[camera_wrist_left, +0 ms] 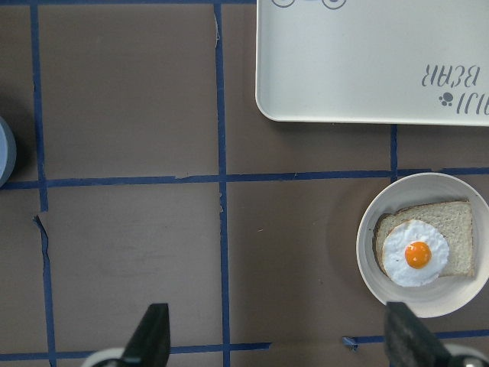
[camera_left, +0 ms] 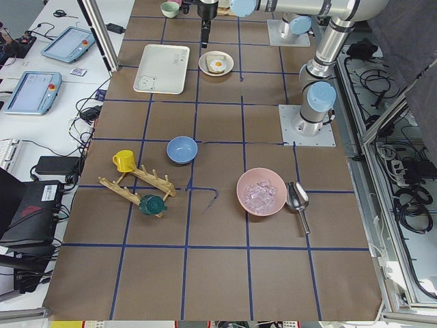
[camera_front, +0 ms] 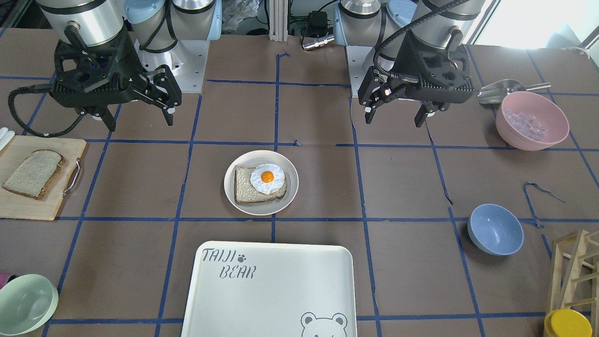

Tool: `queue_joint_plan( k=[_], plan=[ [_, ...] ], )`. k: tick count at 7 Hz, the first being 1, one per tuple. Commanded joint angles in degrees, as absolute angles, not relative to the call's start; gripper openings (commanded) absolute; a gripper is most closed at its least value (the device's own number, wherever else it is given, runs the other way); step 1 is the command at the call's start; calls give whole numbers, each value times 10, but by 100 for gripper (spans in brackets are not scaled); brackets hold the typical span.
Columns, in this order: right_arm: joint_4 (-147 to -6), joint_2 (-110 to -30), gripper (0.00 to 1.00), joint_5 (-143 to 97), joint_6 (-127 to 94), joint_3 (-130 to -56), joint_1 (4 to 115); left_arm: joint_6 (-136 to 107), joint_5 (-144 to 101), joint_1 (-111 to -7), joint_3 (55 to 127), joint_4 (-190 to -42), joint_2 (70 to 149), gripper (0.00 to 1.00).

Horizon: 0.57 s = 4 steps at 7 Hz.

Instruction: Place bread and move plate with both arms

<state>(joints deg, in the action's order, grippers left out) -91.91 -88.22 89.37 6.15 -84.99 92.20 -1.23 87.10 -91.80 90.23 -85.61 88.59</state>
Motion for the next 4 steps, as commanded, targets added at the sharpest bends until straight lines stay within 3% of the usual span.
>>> queue_joint_plan(
  k=[1, 4],
  plan=[
    [-918, -885, 100, 888, 61, -839, 925, -12, 871, -918, 902, -856, 886, 100],
    [-918, -884, 100, 887, 61, -844, 926, -12, 871, -918, 902, -856, 886, 100]
  ],
)
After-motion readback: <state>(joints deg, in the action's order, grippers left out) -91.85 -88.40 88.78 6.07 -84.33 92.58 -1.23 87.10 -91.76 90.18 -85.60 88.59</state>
